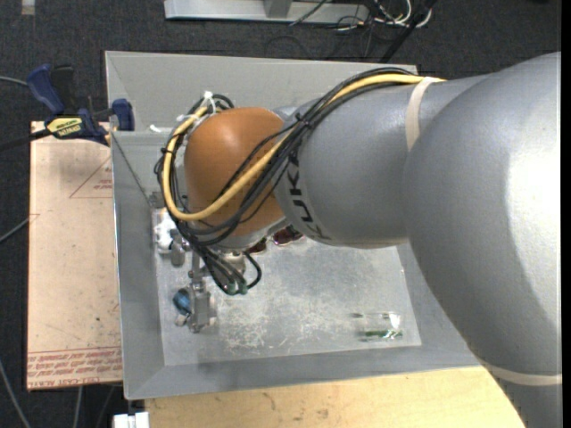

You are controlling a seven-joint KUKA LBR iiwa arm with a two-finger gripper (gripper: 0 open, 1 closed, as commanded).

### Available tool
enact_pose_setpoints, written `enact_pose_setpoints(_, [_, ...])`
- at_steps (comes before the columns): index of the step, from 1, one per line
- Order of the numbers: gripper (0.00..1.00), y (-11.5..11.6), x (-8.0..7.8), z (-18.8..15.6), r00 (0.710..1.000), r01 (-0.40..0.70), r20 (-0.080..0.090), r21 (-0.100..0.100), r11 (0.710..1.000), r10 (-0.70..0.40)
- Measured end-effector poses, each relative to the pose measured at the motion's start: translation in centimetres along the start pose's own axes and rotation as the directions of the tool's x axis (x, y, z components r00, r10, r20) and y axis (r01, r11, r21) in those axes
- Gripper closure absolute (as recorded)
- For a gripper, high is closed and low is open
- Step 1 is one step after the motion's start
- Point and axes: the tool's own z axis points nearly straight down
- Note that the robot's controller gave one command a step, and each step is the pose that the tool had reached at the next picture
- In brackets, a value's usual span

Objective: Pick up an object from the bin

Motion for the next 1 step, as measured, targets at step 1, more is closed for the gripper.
enact_pose_setpoints(1, [0.00,-0.65,3.16,3.35,0.970,0.245,0.012,-0.001,0.970,-0.245])
